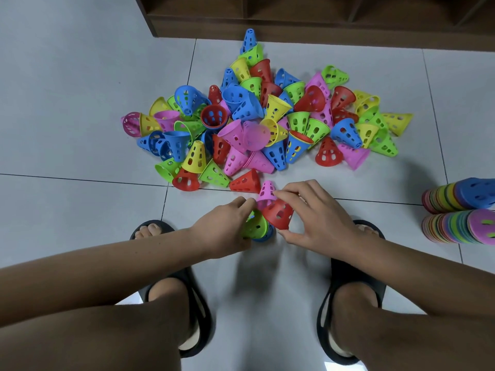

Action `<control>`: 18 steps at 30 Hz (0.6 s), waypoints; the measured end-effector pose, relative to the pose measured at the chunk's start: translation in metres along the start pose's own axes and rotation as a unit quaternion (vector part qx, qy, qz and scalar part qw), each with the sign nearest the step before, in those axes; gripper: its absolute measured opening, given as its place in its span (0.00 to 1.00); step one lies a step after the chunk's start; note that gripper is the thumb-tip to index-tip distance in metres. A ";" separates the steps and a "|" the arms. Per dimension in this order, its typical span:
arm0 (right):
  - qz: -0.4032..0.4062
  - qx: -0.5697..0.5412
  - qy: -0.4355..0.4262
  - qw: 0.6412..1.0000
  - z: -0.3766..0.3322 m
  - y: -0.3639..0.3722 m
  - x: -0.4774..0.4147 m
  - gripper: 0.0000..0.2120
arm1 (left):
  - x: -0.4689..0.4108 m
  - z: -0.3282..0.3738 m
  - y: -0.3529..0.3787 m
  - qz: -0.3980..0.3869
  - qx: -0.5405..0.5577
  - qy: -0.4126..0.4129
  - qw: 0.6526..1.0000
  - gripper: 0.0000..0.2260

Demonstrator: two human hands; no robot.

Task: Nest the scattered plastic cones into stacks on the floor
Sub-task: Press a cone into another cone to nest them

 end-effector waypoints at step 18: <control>-0.022 0.046 -0.064 0.997 -0.028 0.017 -0.014 0.34 | -0.022 -0.025 0.038 0.039 0.170 -0.053 0.983 0.30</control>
Point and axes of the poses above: each hand's wrist, its own x-axis away from the middle knuckle, its own y-axis out of the palm, z = x × y, the point moved 9 cm from there along -x, towards the middle knuckle, and after that the axes turned 10 degrees about -x, right-handed, at the moved point
